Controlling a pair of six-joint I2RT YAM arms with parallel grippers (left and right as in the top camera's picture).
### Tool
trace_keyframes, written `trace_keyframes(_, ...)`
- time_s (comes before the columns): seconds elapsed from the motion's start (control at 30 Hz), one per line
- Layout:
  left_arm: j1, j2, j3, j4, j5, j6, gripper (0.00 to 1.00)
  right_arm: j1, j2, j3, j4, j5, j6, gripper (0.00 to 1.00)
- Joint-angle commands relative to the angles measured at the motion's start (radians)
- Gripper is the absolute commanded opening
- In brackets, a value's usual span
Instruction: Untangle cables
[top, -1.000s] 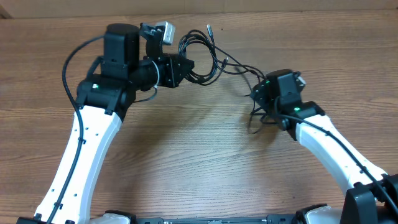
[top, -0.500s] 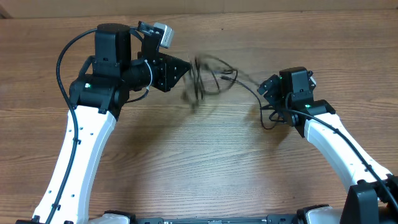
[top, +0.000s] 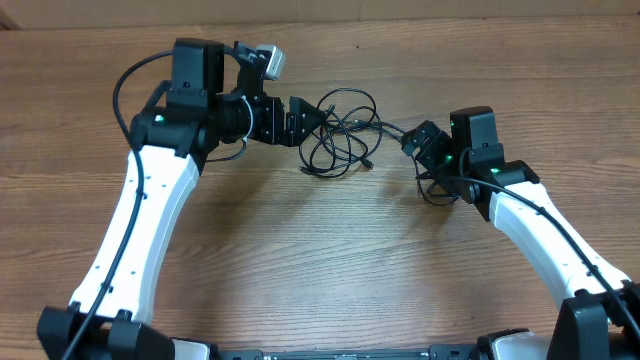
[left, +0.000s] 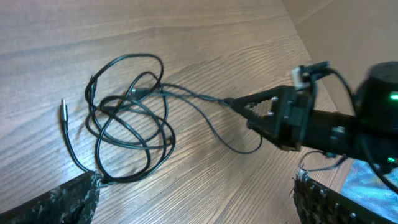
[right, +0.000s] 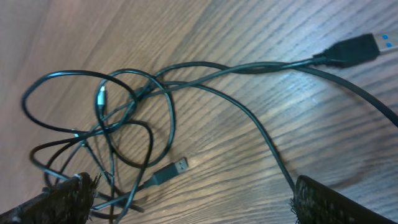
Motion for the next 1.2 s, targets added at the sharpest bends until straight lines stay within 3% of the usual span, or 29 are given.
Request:
trace_keyframes(0.0,-0.005,0.061,0.026,0.0,0.015,-0.032,1.0,-0.016,-0.039,0.018,0.011,-0.013,-0.03,1.0)
trace_keyframes(0.1,-0.015,0.12,0.026,0.013,0.019,-0.106,1.0,-0.017,-0.038,0.018,-0.002,-0.016,-0.03,1.0)
trace_keyframes(0.3,-0.058,0.228,0.026,0.144,0.029,-0.267,0.73,-0.016,-0.038,0.018,-0.053,-0.015,-0.03,1.0)
trace_keyframes(0.5,-0.142,0.303,0.026,0.292,-0.011,-0.312,0.77,-0.016,-0.038,0.018,-0.103,-0.015,-0.03,1.0)
trace_keyframes(0.9,-0.253,0.338,0.026,0.334,-0.395,-0.328,0.77,-0.016,-0.037,0.018,-0.104,-0.015,-0.03,1.0)
trace_keyframes(1.17,-0.257,0.382,0.026,0.338,-0.462,-0.549,0.71,-0.016,-0.037,0.018,-0.104,-0.015,-0.029,1.0)
